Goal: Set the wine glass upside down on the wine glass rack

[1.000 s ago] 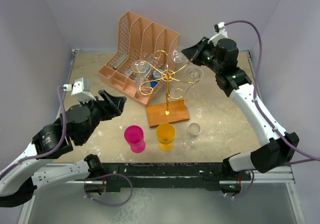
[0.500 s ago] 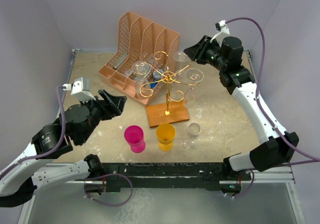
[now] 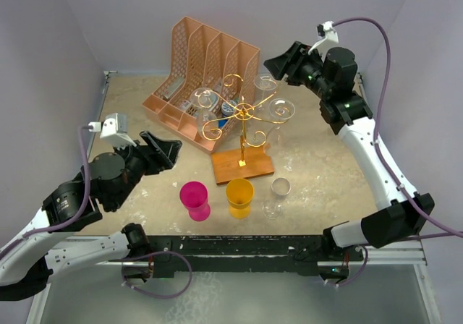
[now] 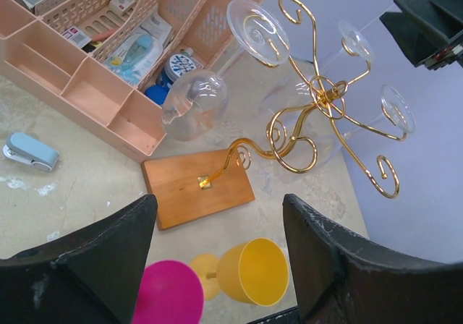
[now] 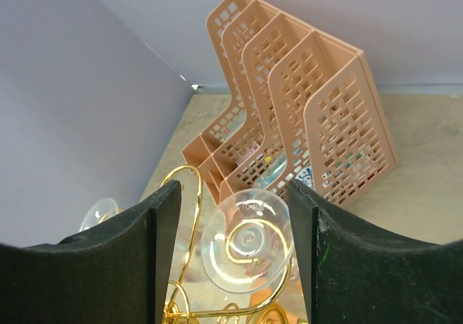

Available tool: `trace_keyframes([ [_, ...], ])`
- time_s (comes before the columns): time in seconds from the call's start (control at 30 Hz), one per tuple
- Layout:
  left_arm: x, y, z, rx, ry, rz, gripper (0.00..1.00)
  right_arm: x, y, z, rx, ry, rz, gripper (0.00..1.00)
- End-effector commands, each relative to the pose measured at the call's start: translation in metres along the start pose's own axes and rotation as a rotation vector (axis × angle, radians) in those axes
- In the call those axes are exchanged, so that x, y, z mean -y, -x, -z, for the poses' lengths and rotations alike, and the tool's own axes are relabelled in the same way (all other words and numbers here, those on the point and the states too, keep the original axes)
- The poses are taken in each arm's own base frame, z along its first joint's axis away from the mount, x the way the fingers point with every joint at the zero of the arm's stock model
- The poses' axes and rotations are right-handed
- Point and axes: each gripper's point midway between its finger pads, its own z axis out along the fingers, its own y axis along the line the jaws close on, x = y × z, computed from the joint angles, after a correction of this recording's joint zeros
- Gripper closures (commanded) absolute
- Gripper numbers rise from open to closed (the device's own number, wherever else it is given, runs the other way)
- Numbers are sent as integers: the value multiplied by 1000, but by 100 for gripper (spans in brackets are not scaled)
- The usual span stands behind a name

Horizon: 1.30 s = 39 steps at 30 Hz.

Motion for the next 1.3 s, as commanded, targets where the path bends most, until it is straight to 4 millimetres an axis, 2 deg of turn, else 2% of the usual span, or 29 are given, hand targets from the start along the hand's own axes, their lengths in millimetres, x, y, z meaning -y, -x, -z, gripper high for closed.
trace_keyframes([
  [0.0, 9, 7, 7, -7, -47, -23, 33, -14, 36, 12, 106, 3, 18, 36],
  [0.17, 10, -4, 7, -55, -65, -67, 33, -14, 48, 34, 156, -46, -16, 35],
  [0.3, 16, -19, 8, -120, -117, -119, 33, -7, 47, 68, 179, -120, -26, 36],
  [0.4, 15, -35, 5, -180, -123, -171, 33, 2, 40, 102, 194, -187, -32, 36],
  [0.57, -18, -62, -3, -283, 51, -266, 34, 19, 28, 154, 221, -299, -40, 36],
  [0.7, -45, -85, -3, -369, 169, -315, 36, 14, 31, 182, 260, -304, -68, 36],
  [0.9, -72, -126, -3, -472, 256, -326, 38, -9, 49, 196, 321, -219, -79, 36],
  [1.1, -94, -170, 0, -603, 319, -341, 50, -21, 54, 189, 319, -162, -74, 36],
  [1.27, -96, -185, -5, -631, 325, -329, 61, -27, 50, 185, 302, -118, -69, 36],
])
